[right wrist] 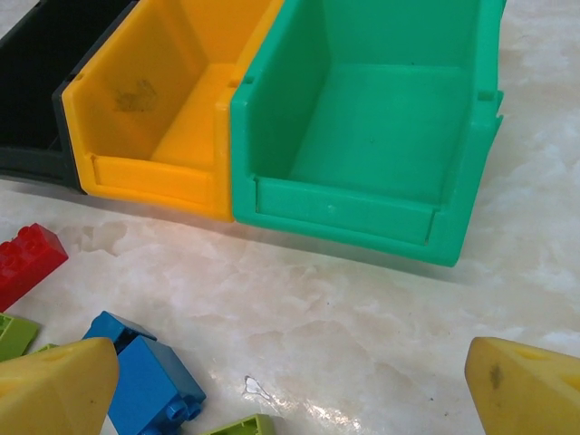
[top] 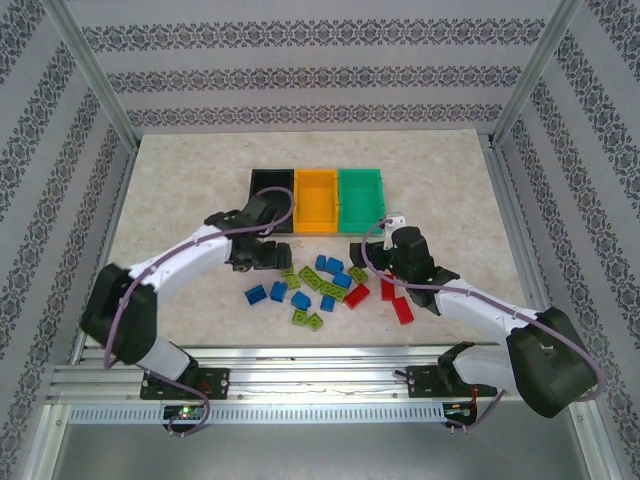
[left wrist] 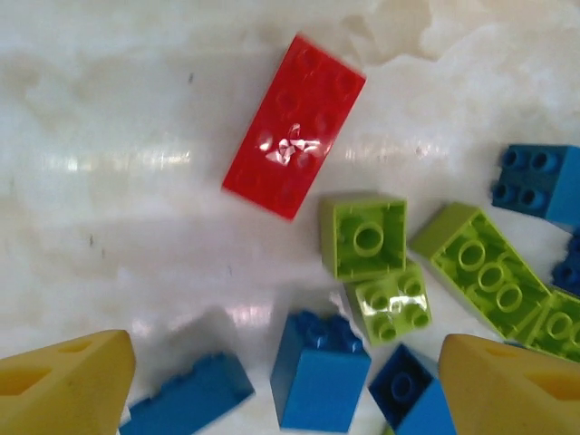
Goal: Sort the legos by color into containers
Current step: Pick up the lego from the center of the table, then place the lego in the container.
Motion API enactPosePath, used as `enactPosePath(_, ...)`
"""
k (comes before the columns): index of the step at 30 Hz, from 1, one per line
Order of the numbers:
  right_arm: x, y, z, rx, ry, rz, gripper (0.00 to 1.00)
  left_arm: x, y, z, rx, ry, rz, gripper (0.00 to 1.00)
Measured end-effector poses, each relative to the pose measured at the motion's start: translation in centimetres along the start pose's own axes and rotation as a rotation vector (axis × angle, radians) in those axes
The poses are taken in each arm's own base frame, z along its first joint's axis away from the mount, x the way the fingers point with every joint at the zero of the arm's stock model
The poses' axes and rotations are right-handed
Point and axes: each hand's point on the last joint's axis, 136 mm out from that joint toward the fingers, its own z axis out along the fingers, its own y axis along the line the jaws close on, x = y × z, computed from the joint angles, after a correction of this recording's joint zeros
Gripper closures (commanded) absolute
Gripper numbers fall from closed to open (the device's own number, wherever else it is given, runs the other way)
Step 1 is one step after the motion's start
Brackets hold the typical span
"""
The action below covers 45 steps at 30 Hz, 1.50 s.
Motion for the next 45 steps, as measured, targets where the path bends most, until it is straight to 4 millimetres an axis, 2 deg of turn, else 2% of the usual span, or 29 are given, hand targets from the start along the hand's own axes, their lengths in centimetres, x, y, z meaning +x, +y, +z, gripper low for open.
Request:
enactPosePath(5,0.0,0.0,0.0,0.001,0.001,0.000,0.02,-2.0,0.0,2.1,-0.085,0.040,0.099,0.21)
enactPosePath(9,0.2,-0.1,0.2,0.007,0.008,0.000,0.02,-2.6,0.1,3.4,-0.119,0.070,0.154,0.26)
enactPosePath(17,0.0,-0.1,0.4,0.009,0.010,0.000,0.02,-2.9,0.1,6.3,-0.149,0.130,0.212,0.28)
enactPosePath(23,0.0,-0.1,0.5,0.010,0.011,0.000,0.02,-2.4,0.6,7.5,-0.168,0.164,0.240,0.47)
enactPosePath(28,0.1,-0.1,0.5,0.010,0.011,0.000,0.02,-2.5,0.8,7.6,-0.186,0.160,0.249,0.62)
enactPosePath(31,0.0,-0.1,0.5,0.010,0.011,0.000,0.02,-2.3,0.9,7.1,-0.184,0.151,0.252,0.71)
enactPosePath(34,0.0,-0.1,0.5,0.010,0.010,0.000,0.02,-2.8,0.5,5.4,-0.164,0.107,0.247,0.78)
enactPosePath(41,-0.1,-0.1,0.5,0.010,0.009,0.000,0.02,-6.1,-1.4,-0.3,-0.081,-0.069,0.224,0.83)
enactPosePath(45,-0.1,-0.1,0.5,0.010,0.009,0.000,0.02,-8.6,-1.7,-2.2,-0.040,-0.138,0.174,0.81)
